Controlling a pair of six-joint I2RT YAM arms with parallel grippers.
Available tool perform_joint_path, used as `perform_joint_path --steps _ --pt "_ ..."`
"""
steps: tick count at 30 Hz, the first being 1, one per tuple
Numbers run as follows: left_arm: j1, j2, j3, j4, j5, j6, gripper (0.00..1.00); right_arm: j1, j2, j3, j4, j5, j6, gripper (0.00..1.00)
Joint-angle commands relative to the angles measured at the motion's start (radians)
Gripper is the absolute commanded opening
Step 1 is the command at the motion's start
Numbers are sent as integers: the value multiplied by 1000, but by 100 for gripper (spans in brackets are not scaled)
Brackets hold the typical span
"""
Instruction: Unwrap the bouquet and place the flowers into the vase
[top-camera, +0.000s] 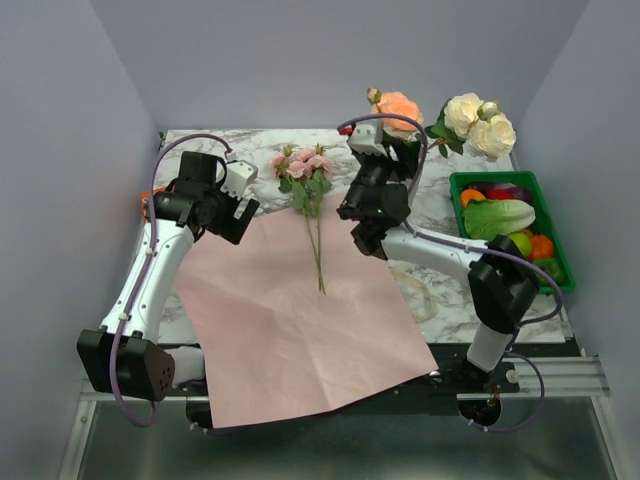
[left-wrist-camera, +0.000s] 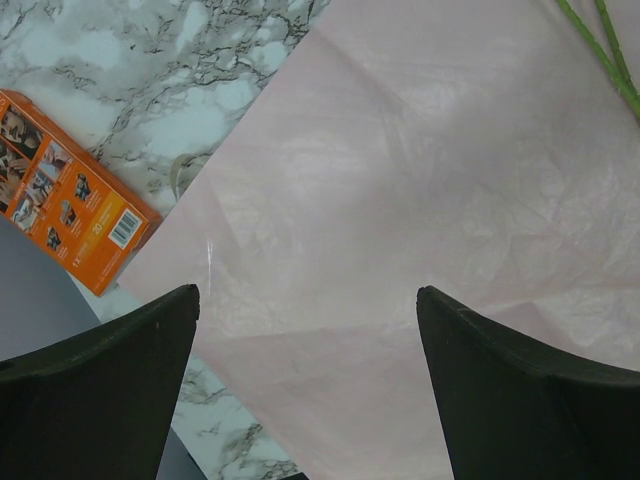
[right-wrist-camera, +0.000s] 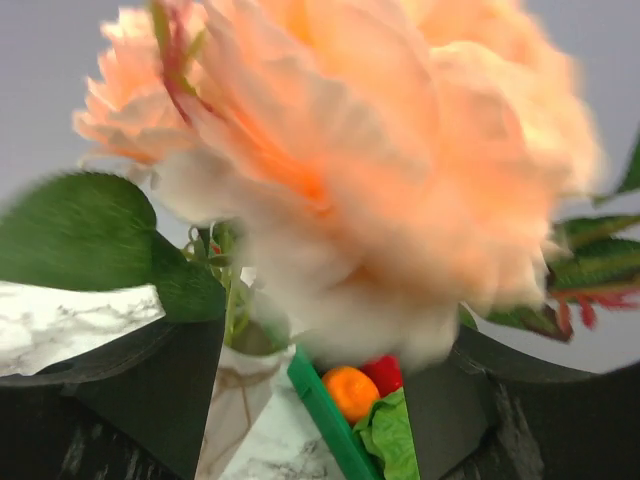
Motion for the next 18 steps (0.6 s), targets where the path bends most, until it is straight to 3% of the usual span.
perform_joint_path --steps 1,9,15,17,18 --pt "6 -33 -3 -13 29 13 99 50 -130 -144 389 129 84 75" --pt "6 -27 15 -24 35 8 99 140 -182 -376 389 264 122 75" --pt "6 -21 29 -29 49 -10 99 311 -121 -425 387 295 101 74" --pt "6 -17 32 -29 43 -18 99 373 -61 -406 389 298 78 68" --pt "6 -15 35 -29 40 -21 99 388 -35 -393 389 298 70 60"
